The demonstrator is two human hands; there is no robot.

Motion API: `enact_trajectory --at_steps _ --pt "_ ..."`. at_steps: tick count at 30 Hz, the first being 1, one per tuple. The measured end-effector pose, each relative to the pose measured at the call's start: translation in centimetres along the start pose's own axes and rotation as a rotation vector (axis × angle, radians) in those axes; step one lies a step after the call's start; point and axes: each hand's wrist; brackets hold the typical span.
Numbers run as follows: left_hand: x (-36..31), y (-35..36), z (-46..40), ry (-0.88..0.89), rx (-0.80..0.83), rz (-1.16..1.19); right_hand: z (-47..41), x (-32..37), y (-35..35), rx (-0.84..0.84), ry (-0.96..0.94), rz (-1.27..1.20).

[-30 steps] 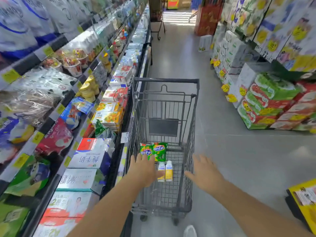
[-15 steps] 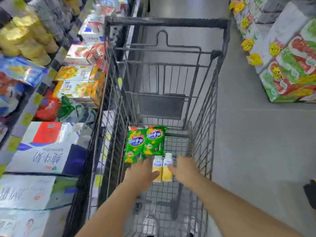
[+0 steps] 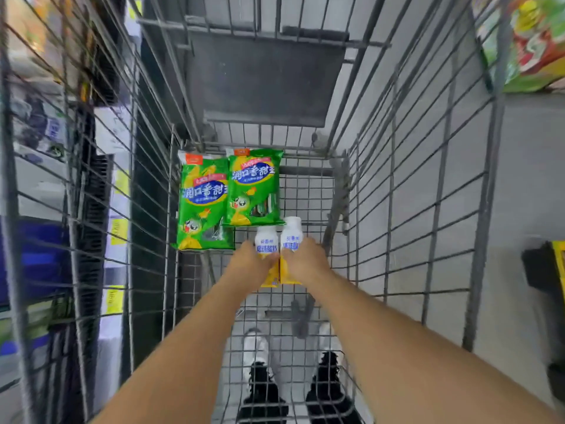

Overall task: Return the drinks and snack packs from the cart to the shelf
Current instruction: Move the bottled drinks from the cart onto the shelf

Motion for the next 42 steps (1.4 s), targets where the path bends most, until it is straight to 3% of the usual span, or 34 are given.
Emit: enact_trajectory --at_steps 4,8,15,20,27,33,37,42 --pt "0.1 1.0 -0.3 -0.041 -0.043 0.092 -0.8 -0.2 0.7 -0.003 0.086 -0.114" --pt "0.6 0.6 0.5 -0.100 0.010 0.085 -0.3 -0.5 0.0 0.104 0.116 -0.161" --pt "0.1 -1.0 4.7 -0.200 0.161 0.234 3.1 -1.5 -2.4 0.198 -0.054 0.021" --pt "-3.9 -4.6 12.0 -0.105 0.187 0.234 9.7 -1.7 -10.2 0.198 -0.140 0.002" --pt "-8.1 -13.8 25.6 0.069 -0.030 0.398 21.6 2.6 -20.6 0.114 -0.417 0.050" --pt "-8.1 -19.1 38.1 0.170 -0.344 0.587 33.5 8.2 -25.6 0.027 -0.824 0.161" --pt "-6.7 -20.5 47.1 0.256 -0.518 0.655 41.4 10.3 -26.2 0.008 -1.081 0.207" --pt "-1.5 -21.9 59.6 0.289 -0.781 0.775 52.5 11.3 -23.6 0.110 -1.375 0.344"
Point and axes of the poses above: each hand's wrist, its own z-axis away from the middle knuckle, its own y-axis out of the palm, x = y × z, and after that the axes turned 14 degrees about z, right-handed
